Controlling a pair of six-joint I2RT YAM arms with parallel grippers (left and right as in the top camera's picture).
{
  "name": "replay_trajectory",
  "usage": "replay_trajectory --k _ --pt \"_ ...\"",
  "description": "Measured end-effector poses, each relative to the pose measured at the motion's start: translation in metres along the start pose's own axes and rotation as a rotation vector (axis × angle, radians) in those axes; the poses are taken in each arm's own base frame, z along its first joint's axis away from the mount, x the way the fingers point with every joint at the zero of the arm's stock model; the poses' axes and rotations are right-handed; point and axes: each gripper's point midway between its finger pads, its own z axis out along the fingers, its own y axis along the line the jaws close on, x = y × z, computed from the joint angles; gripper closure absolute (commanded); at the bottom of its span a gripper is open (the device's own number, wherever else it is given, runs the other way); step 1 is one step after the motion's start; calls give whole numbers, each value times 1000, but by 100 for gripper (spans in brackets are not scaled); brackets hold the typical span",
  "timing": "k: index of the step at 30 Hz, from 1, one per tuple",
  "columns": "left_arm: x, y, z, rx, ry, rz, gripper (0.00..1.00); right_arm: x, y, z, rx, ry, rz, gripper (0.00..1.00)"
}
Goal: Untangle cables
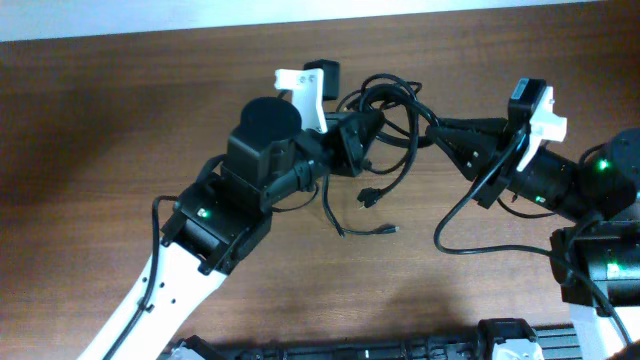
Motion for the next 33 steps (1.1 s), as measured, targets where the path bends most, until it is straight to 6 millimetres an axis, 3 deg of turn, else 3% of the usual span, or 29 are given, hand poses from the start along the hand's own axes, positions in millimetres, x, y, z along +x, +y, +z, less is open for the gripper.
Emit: replay_trajectory --k 5,8,10,12,14,16,17,19,24,33 --pt "-12 21 -5 -60 -27 -121 100 11 -8 1 44 32 54 96" --pt "-33 62 -13 -193 -115 -173 100 15 -17 -5 122 43 76 96" --pt "-39 72 -15 -226 -143 -185 100 21 -22 -7 162 62 103 96" --pt "-41 71 -15 -227 -157 -185 100 26 -26 -8 188 75 121 96" --pt "-42 70 -15 -225 -162 -180 100 27 -28 -9 203 80 128 87" --pt "-43 70 -15 -225 -162 -154 100 29 -29 -9 209 84 135 71" --pt "-44 69 -15 -223 -163 -139 100 30 -30 -10 216 88 141 56" --pt "-45 66 -14 -216 -159 -73 100 29 -30 -10 218 87 131 44" --pt "-40 47 -10 -129 -108 99 100 29 -28 -9 199 93 73 40" --pt "-9 8 2 -17 -27 221 100 30 -27 -9 191 97 48 39"
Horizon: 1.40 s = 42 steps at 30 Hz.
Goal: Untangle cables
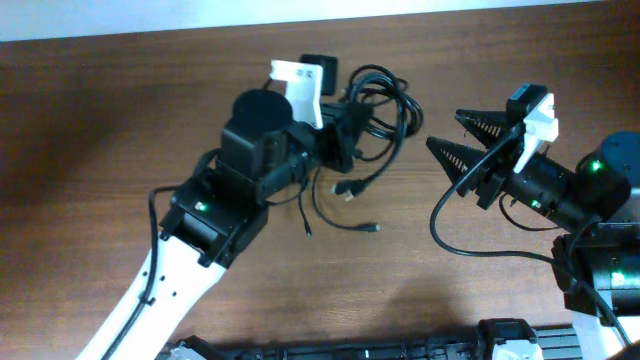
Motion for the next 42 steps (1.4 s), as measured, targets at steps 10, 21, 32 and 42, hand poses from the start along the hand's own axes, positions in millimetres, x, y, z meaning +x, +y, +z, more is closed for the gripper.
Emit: replay_trajectory --k 10,21,32,42 --pt "14 -28 5 42 15 37 100 3 -4 3 8 13 10 37" --pt "20 -34 6 51 26 53 100 12 -39 6 179 44 30 34" --pt "31 -55 8 96 40 85 100 22 -52 3 256 81 57 33" --pt "33 -74 8 144 27 129 100 24 -50 3 239 91 49 33"
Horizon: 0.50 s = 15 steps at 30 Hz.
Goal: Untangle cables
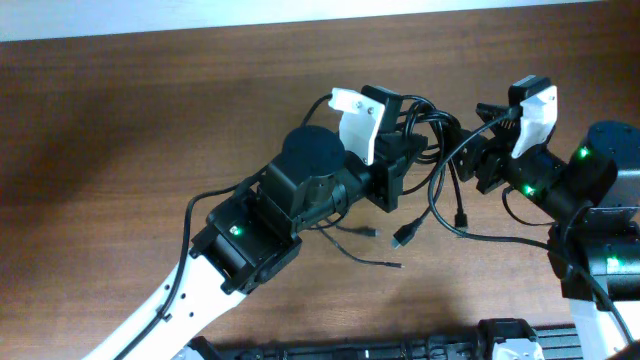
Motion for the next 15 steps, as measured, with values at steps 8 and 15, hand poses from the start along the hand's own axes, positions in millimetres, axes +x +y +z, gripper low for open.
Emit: replay_trajectory --k 8,15 --pt "1 0 1 0 4 0 100 6 -15 -1 97 27 50 30" --pt "11 3 10 -6 35 30 100 26 -50 -14 345 79 219 28"
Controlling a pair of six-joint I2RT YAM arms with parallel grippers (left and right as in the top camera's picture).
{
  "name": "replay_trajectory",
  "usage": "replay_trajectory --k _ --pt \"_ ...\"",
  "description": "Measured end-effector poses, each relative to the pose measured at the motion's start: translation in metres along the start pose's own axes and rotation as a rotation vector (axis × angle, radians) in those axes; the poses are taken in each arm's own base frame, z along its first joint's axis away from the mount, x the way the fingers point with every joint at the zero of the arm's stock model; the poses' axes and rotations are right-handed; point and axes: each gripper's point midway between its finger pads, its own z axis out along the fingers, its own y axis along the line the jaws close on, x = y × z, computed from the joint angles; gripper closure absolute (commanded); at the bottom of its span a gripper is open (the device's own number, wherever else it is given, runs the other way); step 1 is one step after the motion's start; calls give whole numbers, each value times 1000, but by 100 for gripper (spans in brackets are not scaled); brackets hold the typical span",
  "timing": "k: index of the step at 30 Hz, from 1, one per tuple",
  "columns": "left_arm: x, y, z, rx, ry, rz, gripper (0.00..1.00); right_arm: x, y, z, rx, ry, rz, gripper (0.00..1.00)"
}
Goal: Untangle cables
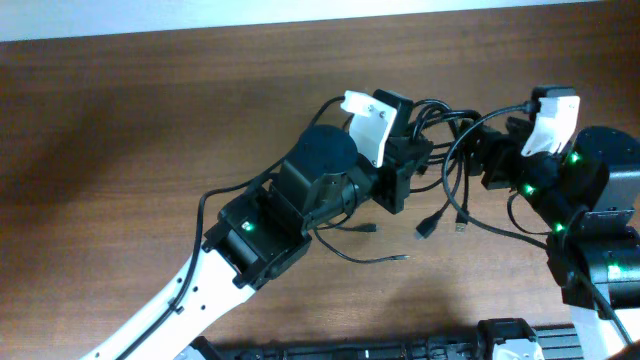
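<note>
A tangle of black cables [440,125] hangs between the two grippers in the overhead view. A black power adapter [392,103] sits at its left end. My left gripper [405,170], under its white camera mount, is shut on the bundle just below the adapter. My right gripper [482,150] reaches in from the right, its fingers closed on a cable loop. Loose ends with plugs [426,228] [460,226] dangle below the tangle. A thinner lead [375,258] trails on the table under the left arm.
The brown wooden table [120,120] runs to a pale back edge at the top. The left arm's white link [170,310] crosses the lower left. The right arm's base [600,260] fills the right edge, and dark equipment lines the front edge.
Both grippers and the tangle between them have shifted slightly to the right. The dangling plug ends have moved right with them. The right gripper sits closer in on the cable loop.
At first both grippers held the tangle near the table's back middle. Then the right gripper stood open and apart on the right, while the left held the bundle. Later the left had carried the bundle right to the right gripper, and now both hold it further right.
</note>
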Motion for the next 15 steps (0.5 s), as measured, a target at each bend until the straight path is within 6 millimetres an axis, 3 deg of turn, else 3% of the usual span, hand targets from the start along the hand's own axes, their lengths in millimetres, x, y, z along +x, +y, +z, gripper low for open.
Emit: replay_trajectory --k 9,15 --pt "3 26 -2 -161 -12 12 100 3 -36 -8 214 -12 87 19" --pt "-21 34 -36 -271 -119 24 100 0 -57 -15 341 -45 113 13"
